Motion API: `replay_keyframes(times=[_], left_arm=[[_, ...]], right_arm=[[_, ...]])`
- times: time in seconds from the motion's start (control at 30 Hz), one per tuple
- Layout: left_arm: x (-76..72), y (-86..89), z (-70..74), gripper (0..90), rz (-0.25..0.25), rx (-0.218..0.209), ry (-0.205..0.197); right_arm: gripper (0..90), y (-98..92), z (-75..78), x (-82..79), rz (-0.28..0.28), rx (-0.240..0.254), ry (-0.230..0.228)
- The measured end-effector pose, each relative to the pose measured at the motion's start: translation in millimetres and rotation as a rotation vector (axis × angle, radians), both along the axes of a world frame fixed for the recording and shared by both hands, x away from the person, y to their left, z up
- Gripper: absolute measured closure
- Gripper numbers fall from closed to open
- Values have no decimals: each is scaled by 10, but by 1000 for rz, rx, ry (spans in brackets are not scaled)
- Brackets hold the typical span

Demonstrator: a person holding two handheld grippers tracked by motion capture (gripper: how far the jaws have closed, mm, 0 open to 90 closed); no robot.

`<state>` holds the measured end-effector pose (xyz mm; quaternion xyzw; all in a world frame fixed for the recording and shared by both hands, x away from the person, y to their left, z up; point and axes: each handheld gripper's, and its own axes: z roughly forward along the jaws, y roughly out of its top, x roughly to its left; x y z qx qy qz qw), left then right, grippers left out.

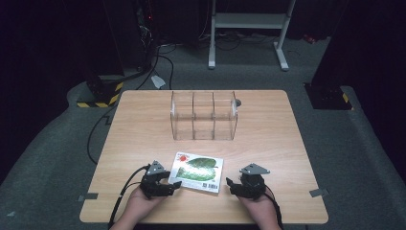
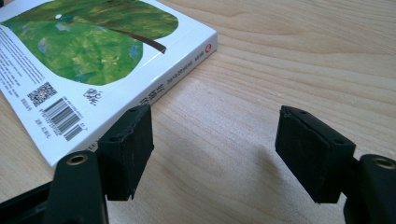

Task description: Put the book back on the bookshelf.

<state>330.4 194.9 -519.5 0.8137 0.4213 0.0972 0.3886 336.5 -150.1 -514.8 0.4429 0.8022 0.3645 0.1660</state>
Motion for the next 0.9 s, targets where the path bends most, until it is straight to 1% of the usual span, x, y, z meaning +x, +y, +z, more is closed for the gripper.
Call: replay_keyframes(times=[0.1, 0.13, 0.2, 0.27, 0.3, 0.33, 0.43, 0.5, 0.57, 0.6, 0.63, 0.7, 0.77, 0.8, 0.9], left_arm=[[13, -25, 0, 332, -6, 9, -12], [21, -31, 1, 331, -7, 4, -9], [40, -38, 1, 331, -5, -5, -13], [62, -44, -2, 343, 4, -11, -16], [71, -47, -6, 342, 9, -16, -15], [78, -50, -8, 342, 11, -19, -14], [91, -59, -6, 341, 14, -11, -23], [94, -68, -4, 341, 17, -9, -28], [95, -72, -3, 344, 21, -10, -30], [95, -74, -3, 345, 23, -9, -31], [94, -75, -2, 346, 23, -8, -32], [90, -77, -1, 344, 21, -5, -32], [80, -82, -1, 337, 15, -3, -32], [73, -85, 0, 337, 13, -2, -33], [47, -93, 3, 337, 3, 3, -32]], right_arm=[[277, -15, 6, -27, 6, 20, 5], [276, -14, 8, -43, 14, 24, 6], [272, 1, 12, -85, 33, 40, 8], [264, 30, 14, -135, 58, 69, 21], [261, 57, 15, -164, 75, 69, 22], [260, 97, 15, -199, 84, 66, 23], [260, 206, 18, -289, 131, 34, 16], [260, 272, 6, -323, 152, 10, 15], [261, 309, -14, -324, 159, -14, 14], [262, 311, -27, -314, 162, -18, 17], [267, 310, -36, -308, 159, -18, 28], [275, 305, -50, -298, 151, -23, 32], [275, 298, -50, -287, 152, -23, 30], [275, 294, -50, -277, 156, -27, 22], [277, 285, -45, -257, 151, -28, 20]])
